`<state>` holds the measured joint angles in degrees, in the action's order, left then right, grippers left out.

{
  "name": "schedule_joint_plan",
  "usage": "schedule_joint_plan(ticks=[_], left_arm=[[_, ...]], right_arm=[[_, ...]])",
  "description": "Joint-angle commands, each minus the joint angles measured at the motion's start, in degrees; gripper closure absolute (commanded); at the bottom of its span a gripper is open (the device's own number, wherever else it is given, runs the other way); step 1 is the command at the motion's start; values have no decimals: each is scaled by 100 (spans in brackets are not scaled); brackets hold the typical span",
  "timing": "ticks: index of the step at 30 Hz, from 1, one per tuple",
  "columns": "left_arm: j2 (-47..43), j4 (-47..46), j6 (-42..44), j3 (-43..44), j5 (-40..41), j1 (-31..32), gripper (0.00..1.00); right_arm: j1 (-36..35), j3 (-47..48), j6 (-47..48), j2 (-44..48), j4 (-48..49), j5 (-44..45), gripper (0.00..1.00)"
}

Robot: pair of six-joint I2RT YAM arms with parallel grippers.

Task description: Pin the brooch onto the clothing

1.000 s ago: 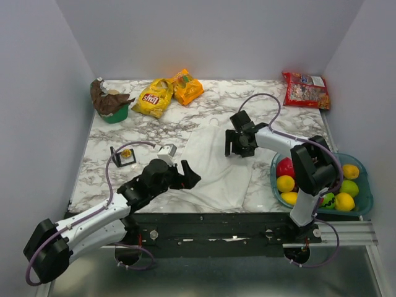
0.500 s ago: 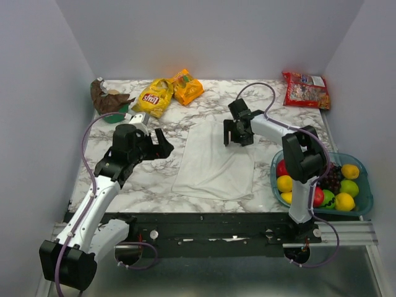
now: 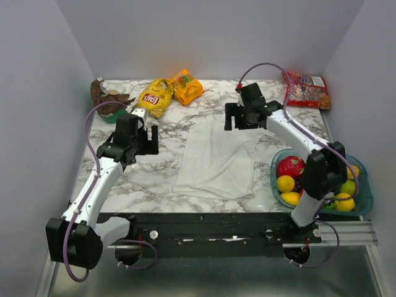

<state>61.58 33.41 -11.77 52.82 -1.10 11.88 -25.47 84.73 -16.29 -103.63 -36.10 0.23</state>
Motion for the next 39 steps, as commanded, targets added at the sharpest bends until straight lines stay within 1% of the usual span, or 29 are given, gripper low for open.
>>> schedule_joint_plan(ticks=[1, 3, 4, 5, 7, 9, 11, 12, 13, 16, 18, 19, 20, 23, 27, 29, 32, 39], left_arm=[[563, 184, 421, 115, 1146, 34, 3], [767, 79, 482, 150, 1375, 34, 2], [994, 61, 535, 167, 1794, 25, 2], [1109, 61, 561, 194, 1989, 25, 2], [1451, 148, 588, 299, 2263, 16, 2], [1637, 166, 632, 430, 2360, 16, 3], [1883, 157, 754, 536, 2526, 16, 5], [1962, 140, 799, 658, 2597, 16, 6], [2067, 157, 825, 729, 2650, 7, 9], [2428, 52, 922, 949, 2476, -45, 13], [2770, -1, 922, 1151, 2082, -177, 13], [2911, 43, 922, 1230, 2018, -221, 14], [3182, 60, 922, 1309, 2009, -291, 14], [3456, 105, 940, 1407, 2263, -388, 16], [3431, -71, 966, 1196, 2501, -537, 18], [3474, -97, 957, 1170, 2475, -546, 22], [3632, -63, 966, 1187, 2614, -546, 25], [3624, -19, 1001, 1161, 2835, -546, 31]], right_arm=[[16, -121, 30, 1324, 331, -444, 14], [16, -438, -153, 1836, 654, -462, 13], [16, -770, -233, 2073, 778, -428, 13], [16, -982, -303, 2589, 901, -392, 13], [16, -1326, -436, 3075, 1201, -305, 12], [25, -1695, -593, 3638, 1254, -208, 12], [16, -2055, -655, 3963, 1298, -216, 11], [25, -2170, -699, 4270, 1359, -242, 11], [25, -2267, -708, 4394, 1377, -312, 11], [16, -2540, -787, 4878, 1439, -435, 11], [16, -2654, -814, 5063, 1456, -489, 11], [16, -2663, -805, 5212, 1439, -524, 11], [16, -2681, -788, 5274, 1439, -567, 11], [25, -2795, -770, 5546, 1447, -533, 11], [25, -3006, -752, 5740, 1448, -410, 10], [25, -3058, -735, 5758, 1448, -331, 10], [16, -3085, -761, 5741, 1448, -339, 11], [25, -3155, -858, 5591, 1571, -418, 11]])
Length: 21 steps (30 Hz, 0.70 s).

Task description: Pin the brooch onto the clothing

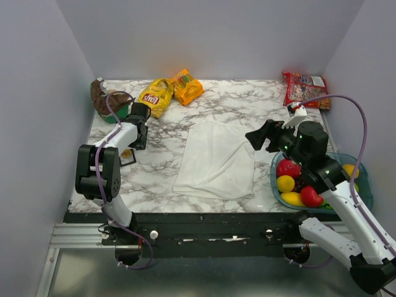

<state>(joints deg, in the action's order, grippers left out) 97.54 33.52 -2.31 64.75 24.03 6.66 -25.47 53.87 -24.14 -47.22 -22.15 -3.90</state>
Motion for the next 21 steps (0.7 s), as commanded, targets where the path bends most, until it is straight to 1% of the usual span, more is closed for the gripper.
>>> schedule_joint_plan(ticks=[1, 4, 19, 21], left_arm=[[55, -12, 64, -15, 356, -24, 33], [116, 32, 64, 29, 470, -24, 36], [266, 111, 72, 64, 550, 46, 38], [292, 120, 72, 64, 567, 46, 40]], right_arm=[[16, -61, -73, -76, 185, -14, 11], [16, -87, -99, -86, 220, -67, 11], [16, -140, -135, -120, 282, -128, 11], [16, -140, -135, -121, 290, -155, 11]])
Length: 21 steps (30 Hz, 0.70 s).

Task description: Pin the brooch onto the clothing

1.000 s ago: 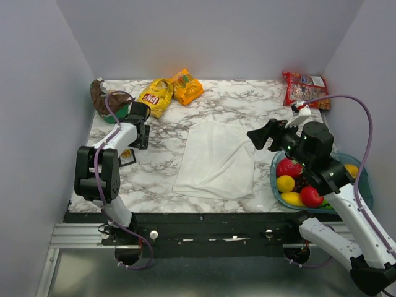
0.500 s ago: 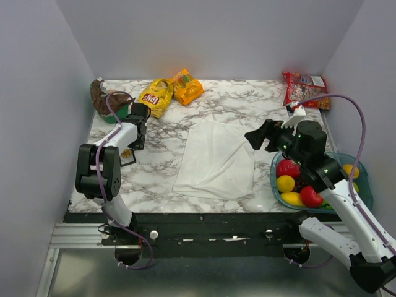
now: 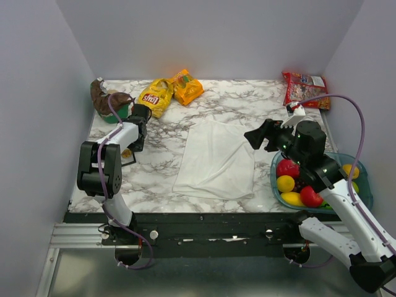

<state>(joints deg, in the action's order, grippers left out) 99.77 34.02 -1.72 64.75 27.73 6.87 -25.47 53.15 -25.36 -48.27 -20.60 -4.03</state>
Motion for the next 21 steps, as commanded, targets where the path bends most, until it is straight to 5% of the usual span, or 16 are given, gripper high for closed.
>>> schedule_joint_plan(ticks=[1, 21], left_arm=[[87, 78, 22, 73, 198, 25, 40], [351, 237, 31, 161, 180, 60, 43]], right_arm=[[16, -67, -12, -16, 135, -150, 11], [16, -94, -4, 46, 127, -142, 11]])
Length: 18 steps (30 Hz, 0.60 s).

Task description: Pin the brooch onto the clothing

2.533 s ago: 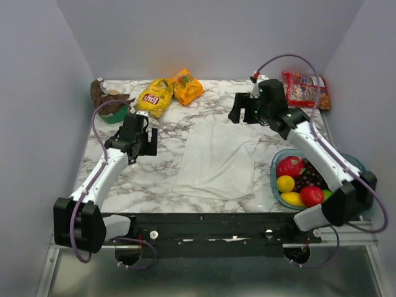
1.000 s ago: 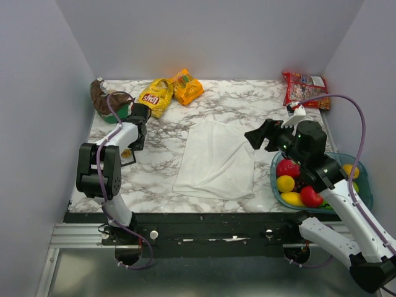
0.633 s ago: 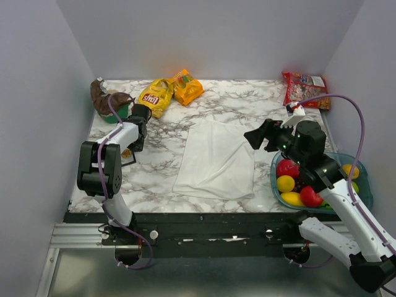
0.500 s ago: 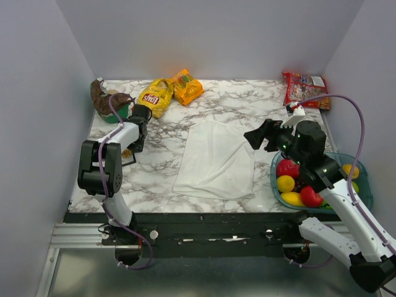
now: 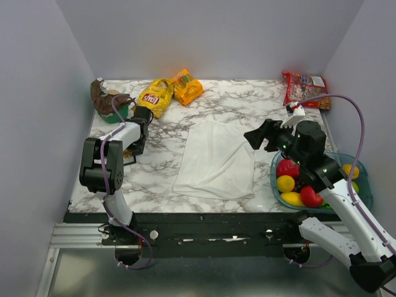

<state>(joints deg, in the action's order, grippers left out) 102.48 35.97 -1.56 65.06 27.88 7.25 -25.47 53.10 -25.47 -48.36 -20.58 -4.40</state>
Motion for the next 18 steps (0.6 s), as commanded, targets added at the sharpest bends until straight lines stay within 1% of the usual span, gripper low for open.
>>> schedule_joint_plan(ticks=[1, 5, 8, 14, 18], left_arm=[[88, 42, 7, 121, 183, 23, 43], [97, 42, -11, 121, 279, 23, 49], [97, 42, -20, 121, 297, 23, 50], [-26, -28, -28, 86, 420, 23, 57], [-96, -72, -37, 60, 534, 23, 59]], right_arm=[[25, -89, 7, 63, 124, -105, 11], [25, -98, 7, 72, 124, -105, 11], [25, -98, 16, 63, 124, -96, 11], [16, -98, 16, 28, 116, -104, 11], [16, -98, 16, 20, 124, -105, 11]])
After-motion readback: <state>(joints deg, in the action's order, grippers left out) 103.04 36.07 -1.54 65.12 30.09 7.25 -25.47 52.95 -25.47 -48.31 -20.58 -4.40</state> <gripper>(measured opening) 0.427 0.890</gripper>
